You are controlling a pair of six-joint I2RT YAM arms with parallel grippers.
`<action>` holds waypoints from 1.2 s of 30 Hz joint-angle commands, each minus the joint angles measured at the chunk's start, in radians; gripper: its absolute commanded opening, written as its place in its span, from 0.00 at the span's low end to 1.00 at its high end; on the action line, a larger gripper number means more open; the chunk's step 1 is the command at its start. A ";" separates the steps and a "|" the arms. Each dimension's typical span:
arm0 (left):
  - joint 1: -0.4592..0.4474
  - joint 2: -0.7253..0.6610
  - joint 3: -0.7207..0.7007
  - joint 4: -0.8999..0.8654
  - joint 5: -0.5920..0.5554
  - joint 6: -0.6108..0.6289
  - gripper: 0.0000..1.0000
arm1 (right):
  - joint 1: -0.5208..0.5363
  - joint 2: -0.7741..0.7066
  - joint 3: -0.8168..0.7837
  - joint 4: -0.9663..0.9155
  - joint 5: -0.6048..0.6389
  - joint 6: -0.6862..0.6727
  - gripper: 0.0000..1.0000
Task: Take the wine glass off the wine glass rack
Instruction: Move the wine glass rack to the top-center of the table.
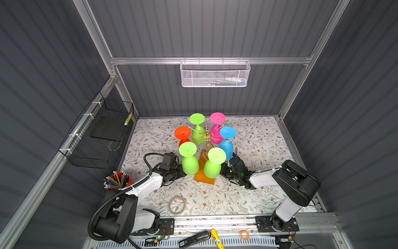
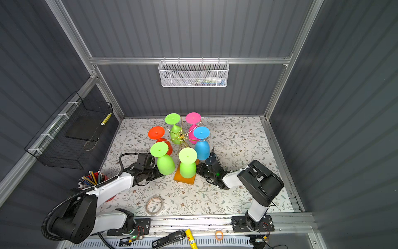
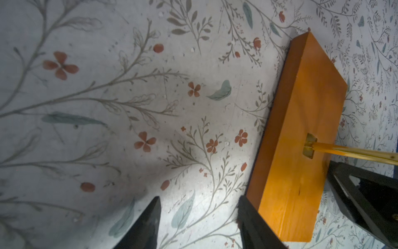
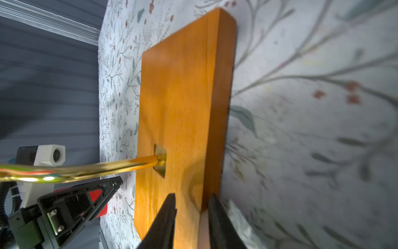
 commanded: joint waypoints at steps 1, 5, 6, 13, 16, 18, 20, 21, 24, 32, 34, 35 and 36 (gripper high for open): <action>-0.008 0.023 0.041 -0.046 -0.037 0.042 0.58 | 0.010 0.040 0.055 0.055 -0.004 0.014 0.29; -0.008 0.055 0.080 -0.070 -0.073 0.061 0.58 | 0.013 0.093 0.113 0.057 -0.005 0.026 0.29; -0.007 0.065 0.090 -0.077 -0.081 0.066 0.58 | 0.014 0.108 0.130 0.056 -0.006 0.029 0.28; -0.008 0.123 0.139 -0.101 -0.124 0.076 0.58 | 0.029 0.192 0.242 0.046 0.004 0.043 0.26; -0.008 0.143 0.150 -0.106 -0.138 0.079 0.58 | 0.038 0.233 0.288 0.046 0.005 0.050 0.25; -0.008 0.157 0.160 -0.118 -0.153 0.085 0.58 | 0.042 0.257 0.313 0.047 0.010 0.051 0.25; -0.008 0.165 0.165 -0.122 -0.159 0.089 0.58 | 0.045 0.278 0.334 0.053 0.011 0.056 0.25; -0.008 0.167 0.167 -0.123 -0.162 0.090 0.58 | 0.046 0.288 0.345 0.053 0.011 0.057 0.25; -0.008 0.172 0.167 -0.121 -0.169 0.089 0.58 | 0.046 0.307 0.377 0.053 0.014 0.058 0.25; -0.008 0.181 0.167 -0.128 -0.173 0.095 0.58 | 0.049 0.373 0.449 0.081 0.011 0.083 0.25; -0.008 0.178 0.163 -0.133 -0.174 0.097 0.58 | 0.048 0.380 0.458 0.085 0.011 0.084 0.25; -0.008 0.175 0.161 -0.134 -0.175 0.098 0.57 | 0.048 0.379 0.458 0.090 0.011 0.083 0.25; -0.008 0.172 0.158 -0.135 -0.174 0.098 0.57 | 0.048 0.376 0.456 0.091 0.013 0.080 0.25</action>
